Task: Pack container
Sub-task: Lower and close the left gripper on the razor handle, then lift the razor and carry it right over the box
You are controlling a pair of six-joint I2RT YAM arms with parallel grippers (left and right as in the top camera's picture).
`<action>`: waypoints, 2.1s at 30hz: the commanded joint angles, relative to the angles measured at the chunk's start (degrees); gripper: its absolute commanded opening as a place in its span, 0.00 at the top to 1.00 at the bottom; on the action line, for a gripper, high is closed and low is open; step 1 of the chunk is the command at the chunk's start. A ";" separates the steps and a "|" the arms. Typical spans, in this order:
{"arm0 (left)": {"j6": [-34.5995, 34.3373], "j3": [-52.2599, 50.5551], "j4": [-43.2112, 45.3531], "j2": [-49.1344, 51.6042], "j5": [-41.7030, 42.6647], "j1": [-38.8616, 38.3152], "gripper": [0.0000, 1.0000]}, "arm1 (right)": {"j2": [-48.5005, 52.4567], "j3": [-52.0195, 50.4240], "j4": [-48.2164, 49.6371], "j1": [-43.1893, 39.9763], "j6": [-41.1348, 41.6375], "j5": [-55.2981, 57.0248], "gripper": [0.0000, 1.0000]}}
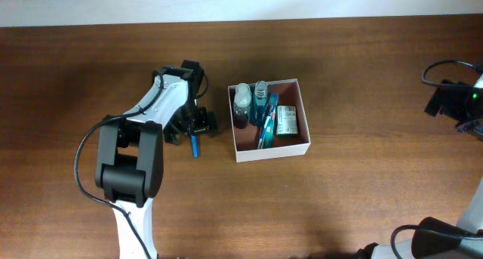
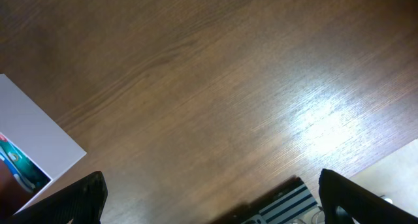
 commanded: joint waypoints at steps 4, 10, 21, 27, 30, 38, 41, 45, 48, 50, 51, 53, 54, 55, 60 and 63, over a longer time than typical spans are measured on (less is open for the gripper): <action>1.38 -4.09 2.58 0.61 -0.57 0.35 0.01 | -0.59 0.11 0.04 -0.35 -0.11 -0.33 0.01; 2.01 -4.09 2.93 0.61 -0.57 0.35 0.04 | -0.59 0.11 0.04 -0.37 -0.11 -0.35 0.01; 1.99 -4.09 2.47 0.59 -0.37 0.50 0.85 | -0.59 0.11 0.04 -0.35 -0.11 -0.33 0.02; 1.99 -3.98 1.62 0.59 -0.37 0.50 0.99 | -0.59 0.11 0.04 -0.35 -0.11 -0.33 0.02; 2.43 -3.10 0.87 0.59 -0.39 0.66 0.99 | -0.59 0.11 0.04 -0.35 -0.11 -0.33 0.01; 4.59 15.13 -13.35 0.55 -1.53 4.68 0.99 | -0.59 0.11 0.04 -0.35 -0.11 -0.33 0.01; 4.59 27.21 -20.41 0.48 -1.49 6.38 0.99 | -0.59 0.11 0.07 -0.35 -0.11 -0.33 0.01; 4.61 43.85 -27.89 0.48 -1.44 6.69 0.99 | -0.59 0.11 0.04 -0.35 -0.11 -0.33 0.02; 4.74 56.08 -32.44 0.48 -1.18 4.94 0.99 | -0.59 0.11 0.04 -0.35 -0.11 -0.33 0.01; 7.74 62.34 -32.74 -0.09 2.10 2.51 0.99 | -0.59 0.11 0.04 -0.35 -0.11 -0.33 0.02; 7.85 64.43 -32.74 -0.31 3.13 1.11 0.99 | -0.59 0.11 0.04 -0.35 -0.11 -0.33 0.01; 8.50 68.00 -32.72 -0.90 4.17 -2.67 0.99 | -0.59 0.11 0.04 -0.35 -0.11 -0.33 0.01; 9.11 69.44 -32.65 -1.05 4.13 -5.01 0.99 | -0.59 0.11 0.07 -0.35 -0.11 -0.33 0.01; 10.36 70.62 -32.52 -1.05 4.09 -7.50 0.99 | -0.59 0.11 0.04 -0.35 -0.11 -0.33 0.01; 13.68 71.36 -30.60 -1.01 0.98 -19.04 0.99 | -0.59 0.11 0.09 -0.35 -0.11 -0.33 0.02; 14.03 71.21 -29.14 -1.01 -4.20 -24.96 0.99 | -0.59 0.11 0.07 -0.35 -0.11 -0.33 0.02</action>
